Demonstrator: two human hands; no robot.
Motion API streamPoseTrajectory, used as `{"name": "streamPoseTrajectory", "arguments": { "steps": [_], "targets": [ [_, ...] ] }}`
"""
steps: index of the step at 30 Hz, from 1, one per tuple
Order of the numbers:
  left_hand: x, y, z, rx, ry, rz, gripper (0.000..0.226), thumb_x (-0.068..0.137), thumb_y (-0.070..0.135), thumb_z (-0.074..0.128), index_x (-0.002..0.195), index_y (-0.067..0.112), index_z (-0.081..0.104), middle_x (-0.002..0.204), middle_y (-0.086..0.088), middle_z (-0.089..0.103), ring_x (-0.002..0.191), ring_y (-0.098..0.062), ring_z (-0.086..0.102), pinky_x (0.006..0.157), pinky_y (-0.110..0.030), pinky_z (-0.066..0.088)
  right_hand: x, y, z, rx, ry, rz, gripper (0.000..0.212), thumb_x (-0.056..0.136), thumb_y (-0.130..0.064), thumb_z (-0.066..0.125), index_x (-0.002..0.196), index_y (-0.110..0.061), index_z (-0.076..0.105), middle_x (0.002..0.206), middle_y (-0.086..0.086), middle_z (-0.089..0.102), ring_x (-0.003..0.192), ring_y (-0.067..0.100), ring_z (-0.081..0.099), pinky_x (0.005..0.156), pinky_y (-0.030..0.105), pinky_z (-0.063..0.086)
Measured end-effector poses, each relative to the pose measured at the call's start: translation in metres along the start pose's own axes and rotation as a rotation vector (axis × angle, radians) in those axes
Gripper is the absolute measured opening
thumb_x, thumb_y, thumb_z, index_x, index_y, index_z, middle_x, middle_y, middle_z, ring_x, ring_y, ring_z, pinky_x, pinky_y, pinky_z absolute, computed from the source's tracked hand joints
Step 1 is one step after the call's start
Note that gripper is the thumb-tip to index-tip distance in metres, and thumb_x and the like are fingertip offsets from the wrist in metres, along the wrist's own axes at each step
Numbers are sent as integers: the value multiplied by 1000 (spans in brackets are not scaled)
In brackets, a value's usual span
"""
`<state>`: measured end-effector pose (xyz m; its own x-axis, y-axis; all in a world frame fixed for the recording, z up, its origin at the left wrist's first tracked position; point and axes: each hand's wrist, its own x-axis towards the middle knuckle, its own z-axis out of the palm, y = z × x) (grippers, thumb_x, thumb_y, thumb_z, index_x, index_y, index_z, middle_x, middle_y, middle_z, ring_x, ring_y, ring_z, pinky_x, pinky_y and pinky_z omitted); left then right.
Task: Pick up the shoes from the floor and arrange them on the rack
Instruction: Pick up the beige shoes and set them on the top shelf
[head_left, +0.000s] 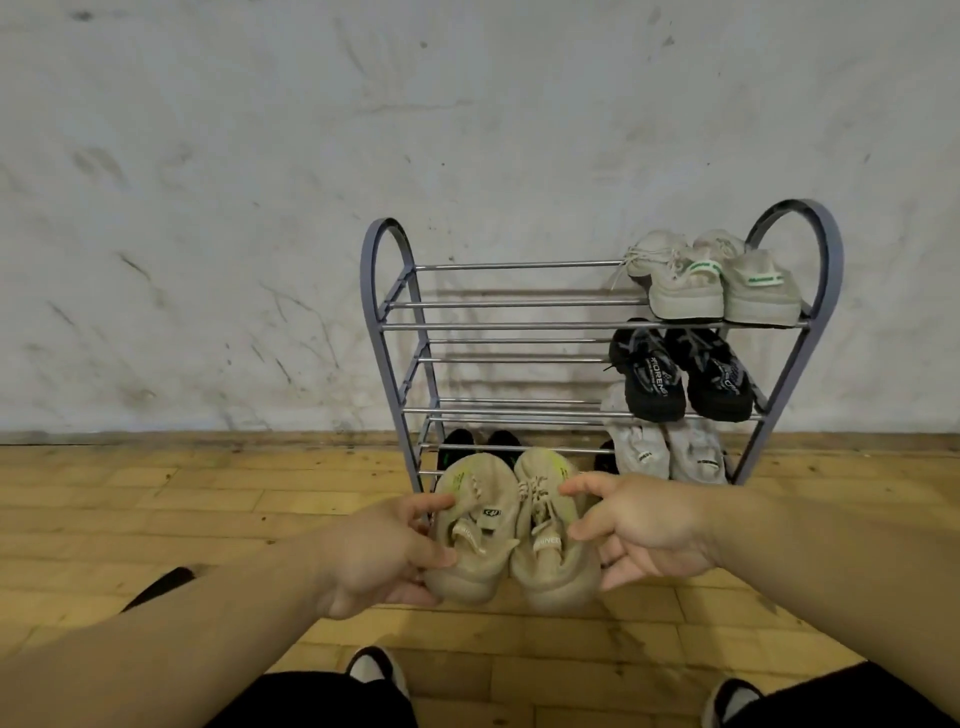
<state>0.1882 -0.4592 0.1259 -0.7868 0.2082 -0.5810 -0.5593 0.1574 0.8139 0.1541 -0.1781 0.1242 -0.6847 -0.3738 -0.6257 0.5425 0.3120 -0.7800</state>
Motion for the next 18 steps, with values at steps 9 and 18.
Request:
{"name": "streamPoseTrajectory", "arguments": {
  "steps": [9,18],
  "targets": [
    [79,-9,-35,-6,43,14,81,91,-9,69,157,28,40,156,-6,41,120,-31,65,82,-40,63,98,10,-6,24,60,-9,72,98,2,60,154,-36,36,137,12,63,114,34,68,96,47,57],
    [209,-16,-77,90,122,93,84,92,-4,70,157,38,36,142,6,52,115,-28,67,91,-46,62,237,9,-26,36,258,-173,77,95,8,61,155,-34,39,148,3,53,133,24,54,111,46,48]
  ]
}}
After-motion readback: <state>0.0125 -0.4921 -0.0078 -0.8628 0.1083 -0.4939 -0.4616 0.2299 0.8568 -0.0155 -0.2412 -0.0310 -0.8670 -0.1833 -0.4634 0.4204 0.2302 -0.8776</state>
